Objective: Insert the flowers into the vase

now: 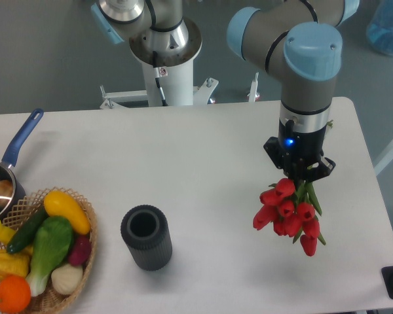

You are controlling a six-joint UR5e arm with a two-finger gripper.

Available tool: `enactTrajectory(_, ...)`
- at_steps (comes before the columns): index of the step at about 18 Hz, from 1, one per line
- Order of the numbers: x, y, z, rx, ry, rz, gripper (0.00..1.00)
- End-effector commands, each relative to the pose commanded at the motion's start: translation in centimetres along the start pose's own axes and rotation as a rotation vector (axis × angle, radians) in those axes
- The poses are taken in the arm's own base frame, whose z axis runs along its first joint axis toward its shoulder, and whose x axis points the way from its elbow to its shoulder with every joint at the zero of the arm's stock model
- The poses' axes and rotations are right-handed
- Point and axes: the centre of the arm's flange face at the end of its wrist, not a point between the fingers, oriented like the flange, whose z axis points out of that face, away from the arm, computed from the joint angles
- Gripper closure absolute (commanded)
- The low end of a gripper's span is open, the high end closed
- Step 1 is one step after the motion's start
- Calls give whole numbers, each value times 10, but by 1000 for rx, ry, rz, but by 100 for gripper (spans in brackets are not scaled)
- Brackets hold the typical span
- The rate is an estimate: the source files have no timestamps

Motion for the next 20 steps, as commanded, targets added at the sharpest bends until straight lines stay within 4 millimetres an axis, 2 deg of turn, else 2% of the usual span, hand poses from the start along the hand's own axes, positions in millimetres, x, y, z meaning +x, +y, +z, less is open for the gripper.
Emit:
enactTrajectory(8, 2, -4, -4, 54, 10, -19, 100)
enactTrajectory(12, 1, -15, -14, 272, 38, -93, 100)
enactTrajectory(14, 2, -28, -38, 444, 29, -172, 100)
enactTrajectory(16, 7, -43, -52, 600, 50, -221, 100)
enactTrajectory(20, 22, -48, -53, 659, 39, -244, 100)
